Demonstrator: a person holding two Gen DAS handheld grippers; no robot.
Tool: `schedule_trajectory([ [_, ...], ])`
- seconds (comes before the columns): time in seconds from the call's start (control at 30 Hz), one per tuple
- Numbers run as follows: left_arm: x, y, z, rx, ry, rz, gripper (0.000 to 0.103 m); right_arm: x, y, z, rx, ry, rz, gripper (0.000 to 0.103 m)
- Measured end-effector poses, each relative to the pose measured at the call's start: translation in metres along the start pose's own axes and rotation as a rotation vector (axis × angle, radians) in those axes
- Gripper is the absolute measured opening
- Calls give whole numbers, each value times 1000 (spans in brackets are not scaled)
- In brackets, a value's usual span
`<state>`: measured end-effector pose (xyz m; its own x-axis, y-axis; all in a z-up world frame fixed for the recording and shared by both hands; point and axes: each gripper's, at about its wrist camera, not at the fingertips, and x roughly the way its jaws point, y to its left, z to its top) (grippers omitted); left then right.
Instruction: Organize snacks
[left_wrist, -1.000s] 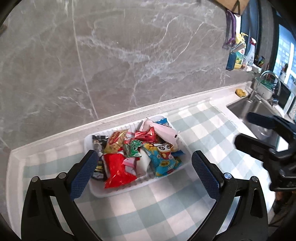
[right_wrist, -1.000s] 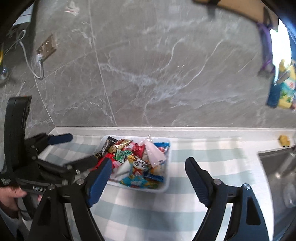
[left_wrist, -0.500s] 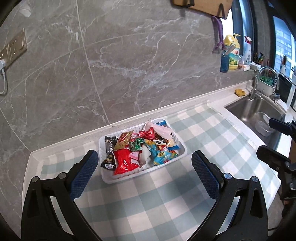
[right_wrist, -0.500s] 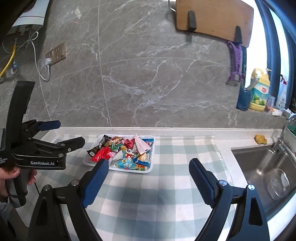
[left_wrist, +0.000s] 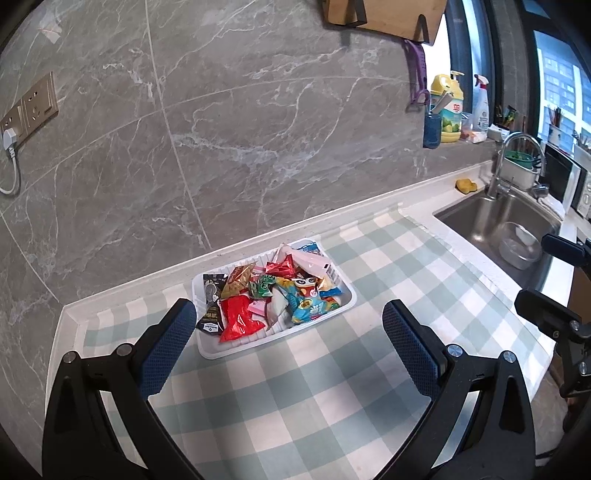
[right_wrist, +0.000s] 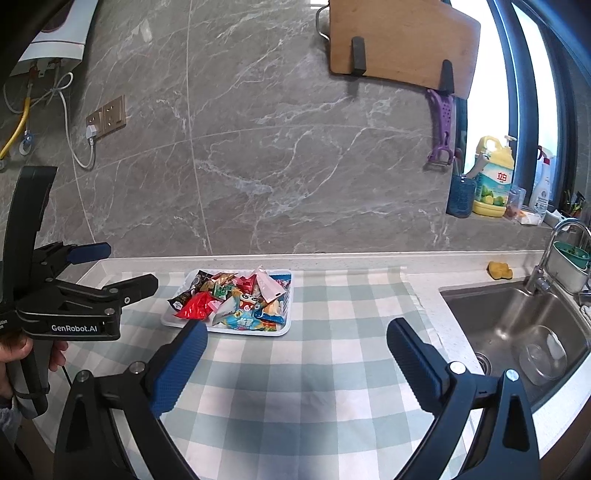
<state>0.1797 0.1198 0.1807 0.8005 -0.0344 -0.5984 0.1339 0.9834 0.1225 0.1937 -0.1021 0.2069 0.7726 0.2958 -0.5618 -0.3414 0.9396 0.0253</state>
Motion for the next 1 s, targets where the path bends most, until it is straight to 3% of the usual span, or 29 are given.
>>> schedule_trajectory([
  [1.0, -5, 2, 1, -2, -9, -7, 103, -7, 7, -1, -7, 1, -8, 100],
])
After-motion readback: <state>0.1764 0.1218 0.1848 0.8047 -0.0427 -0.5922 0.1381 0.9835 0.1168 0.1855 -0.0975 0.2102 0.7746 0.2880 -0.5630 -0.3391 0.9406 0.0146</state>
